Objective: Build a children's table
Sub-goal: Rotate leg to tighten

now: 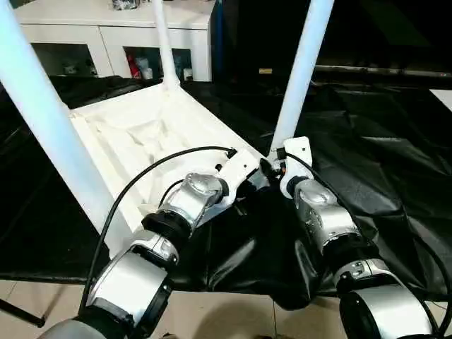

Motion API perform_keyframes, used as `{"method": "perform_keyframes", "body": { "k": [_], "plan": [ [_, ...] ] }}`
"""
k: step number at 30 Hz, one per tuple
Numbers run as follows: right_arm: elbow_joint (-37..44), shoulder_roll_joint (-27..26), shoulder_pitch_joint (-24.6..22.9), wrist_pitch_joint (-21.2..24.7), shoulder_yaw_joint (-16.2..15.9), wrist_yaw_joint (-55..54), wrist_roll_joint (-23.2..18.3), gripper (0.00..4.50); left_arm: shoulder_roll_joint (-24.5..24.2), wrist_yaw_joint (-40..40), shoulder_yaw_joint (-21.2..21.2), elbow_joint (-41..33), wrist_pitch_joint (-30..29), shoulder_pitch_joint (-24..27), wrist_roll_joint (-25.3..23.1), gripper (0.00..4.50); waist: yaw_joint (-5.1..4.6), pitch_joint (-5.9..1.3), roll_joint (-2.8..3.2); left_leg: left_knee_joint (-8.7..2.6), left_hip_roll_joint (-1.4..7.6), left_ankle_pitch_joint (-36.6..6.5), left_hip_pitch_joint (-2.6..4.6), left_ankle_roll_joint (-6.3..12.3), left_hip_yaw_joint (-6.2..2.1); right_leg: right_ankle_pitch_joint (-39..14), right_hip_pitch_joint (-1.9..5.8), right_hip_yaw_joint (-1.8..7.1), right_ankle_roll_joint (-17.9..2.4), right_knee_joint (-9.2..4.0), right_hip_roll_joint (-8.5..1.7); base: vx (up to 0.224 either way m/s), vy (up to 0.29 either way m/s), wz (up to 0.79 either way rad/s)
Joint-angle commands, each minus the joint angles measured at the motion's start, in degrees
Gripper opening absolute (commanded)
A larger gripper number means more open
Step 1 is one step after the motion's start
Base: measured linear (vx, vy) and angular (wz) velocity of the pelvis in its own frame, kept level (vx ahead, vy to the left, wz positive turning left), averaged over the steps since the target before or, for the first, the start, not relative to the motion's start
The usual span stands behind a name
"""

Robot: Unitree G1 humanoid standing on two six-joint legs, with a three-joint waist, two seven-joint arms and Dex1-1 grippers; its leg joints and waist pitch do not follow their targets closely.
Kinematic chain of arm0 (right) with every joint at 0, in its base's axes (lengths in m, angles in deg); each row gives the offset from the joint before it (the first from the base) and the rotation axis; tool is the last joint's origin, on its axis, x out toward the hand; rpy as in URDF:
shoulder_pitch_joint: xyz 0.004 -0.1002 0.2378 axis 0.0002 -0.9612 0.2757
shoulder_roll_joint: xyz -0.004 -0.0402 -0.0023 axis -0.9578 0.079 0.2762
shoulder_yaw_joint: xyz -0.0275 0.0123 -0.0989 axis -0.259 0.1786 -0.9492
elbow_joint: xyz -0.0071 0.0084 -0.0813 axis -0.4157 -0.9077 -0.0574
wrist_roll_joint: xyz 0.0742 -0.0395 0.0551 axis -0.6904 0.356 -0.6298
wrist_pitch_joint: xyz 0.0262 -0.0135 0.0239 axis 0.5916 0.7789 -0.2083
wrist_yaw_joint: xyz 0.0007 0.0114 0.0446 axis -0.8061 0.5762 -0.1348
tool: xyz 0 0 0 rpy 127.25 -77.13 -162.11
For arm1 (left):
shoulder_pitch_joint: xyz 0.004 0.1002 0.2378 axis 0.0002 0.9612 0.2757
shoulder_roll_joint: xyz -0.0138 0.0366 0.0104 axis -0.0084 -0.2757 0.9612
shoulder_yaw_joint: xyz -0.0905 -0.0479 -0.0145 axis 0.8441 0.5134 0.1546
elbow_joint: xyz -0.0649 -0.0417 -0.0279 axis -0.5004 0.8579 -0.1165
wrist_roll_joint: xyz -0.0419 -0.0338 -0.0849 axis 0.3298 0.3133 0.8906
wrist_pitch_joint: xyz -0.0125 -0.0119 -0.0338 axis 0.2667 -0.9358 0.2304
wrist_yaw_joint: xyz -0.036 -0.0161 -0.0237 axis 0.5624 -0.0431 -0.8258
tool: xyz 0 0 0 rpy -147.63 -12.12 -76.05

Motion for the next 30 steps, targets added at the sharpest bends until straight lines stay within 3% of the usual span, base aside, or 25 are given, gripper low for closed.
{"method": "perform_keyframes", "body": {
  "k": [1, 7, 12, 13, 15, 17, 19, 20, 25, 30],
  "plan": [
    [2.9, 1.4, -1.0, -0.4, -0.7, 3.5, -0.4, 3.77, -2.1, -1.3, 0.2, -0.1, 2.3, 0.5, -0.7, 0.00, 0.42, -3.71, -0.51, -4.24, 0.52, -21.9, 0.71, 1.88, -0.20, -25.4, 2.23, 1.23, -8.9, -5.07, -2.46, 0.000, 0.000, 0.00],
    [14.0, 8.4, -5.9, 3.4, -2.8, 19.2, -3.6, 4.41, -5.8, -8.3, 0.1, -2.4, 4.0, 3.2, 0.0, 0.00, 0.94, -3.77, -0.96, -4.26, 0.70, -17.5, 0.19, 3.92, -0.02, -20.9, 3.01, 1.51, -10.0, -4.41, -2.37, 0.000, 0.000, 0.00],
    [25.1, 16.7, -11.8, 5.4, -6.8, 34.3, -5.5, 4.41, -10.8, -20.4, -1.5, -8.2, 9.4, 7.0, 1.6, 0.00, 1.11, -3.87, -0.60, -4.26, 0.99, -16.1, 0.21, 4.33, -0.05, -18.2, 3.11, 1.71, -11.1, -4.06, -2.44, 0.000, 0.000, 0.00],
    [27.2, 18.4, -13.0, 6.2, -7.4, 37.6, -6.6, 4.41, -12.6, -25.9, -2.3, -12.1, 8.4, 8.6, 3.0, 0.00, 1.14, -3.95, -0.55, -4.23, 1.06, -15.5, 0.15, 4.40, 0.00, -17.0, 3.14, 1.77, -11.7, -3.87, -2.48, 0.000, 0.000, 0.00],
    [28.9, 19.7, -13.9, 6.5, -8.2, 40.1, -6.8, 4.41, -14.1, -30.2, -3.1, -15.5, 7.2, 9.9, 3.9, 0.00, 1.36, -4.03, -0.22, -4.22, 1.50, -15.4, 0.50, 3.99, 0.10, -15.1, 2.86, 1.90, -13.5, -3.46, -2.51, 0.000, 0.000, 0.00],
    [30.0, 20.5, -14.5, 6.7, -9.1, 41.9, -6.7, 4.41, -15.4, -32.3, -4.0, -17.9, 6.5, 10.8, 3.8, 0.00, 1.48, -3.90, -0.20, -4.28, 1.50, -15.5, 0.53, 3.58, 0.29, -14.4, 2.71, 1.88, -14.0, -3.32, -2.30, 0.000, 0.000, 0.00],
    [30.2, 20.6, -14.5, 6.8, -9.9, 42.4, -6.0, 4.41, -16.4, -33.3, -4.7, -19.7, 6.6, 11.5, 3.4, 0.00, 2.00, -3.90, -0.01, -4.35, 1.71, -17.1, 1.12, 2.81, 0.32, -15.6, 2.33, 1.96, -13.8, -3.39, -2.35, 0.000, 0.000, 0.00],
    [30.5, 20.6, -14.6, 7.0, -10.3, 42.7, -5.8, 4.41, -16.7, -33.4, -4.8, -20.4, 6.7, 11.9, 3.2, 0.00, 2.13, -3.83, -0.25, -4.43, 1.79, -17.5, 1.18, 2.49, 0.40, -15.7, 2.27, 2.08, -13.7, -3.35, -2.38, 0.000, 0.000, 0.00],
    [32.0, 21.6, -15.1, 7.1, -12.5, 46.1, -5.1, 4.41, -17.2, -33.8, -4.5, -22.7, 6.0, 12.9, 3.2, 0.00, 2.79, -3.81, -0.44, -4.52, 1.71, -17.4, 1.02, 1.75, 0.56, -16.7, 2.39, 2.27, -12.2, -3.28, -2.48, 0.000, 0.000, 0.00],
    [30.8, 21.7, -14.5, 6.8, -12.7, 45.7, -3.9, 4.41, -17.6, -33.7, -4.5, -24.3, 5.0, 13.6, 3.2, 0.00, 3.01, -3.80, -0.70, -4.36, 1.58, -15.6, 0.86, 1.85, 0.69, -16.9, 2.40, 2.35, -11.5, -3.29, -2.55, 0.000, 0.000, 0.00]
  ]
}}
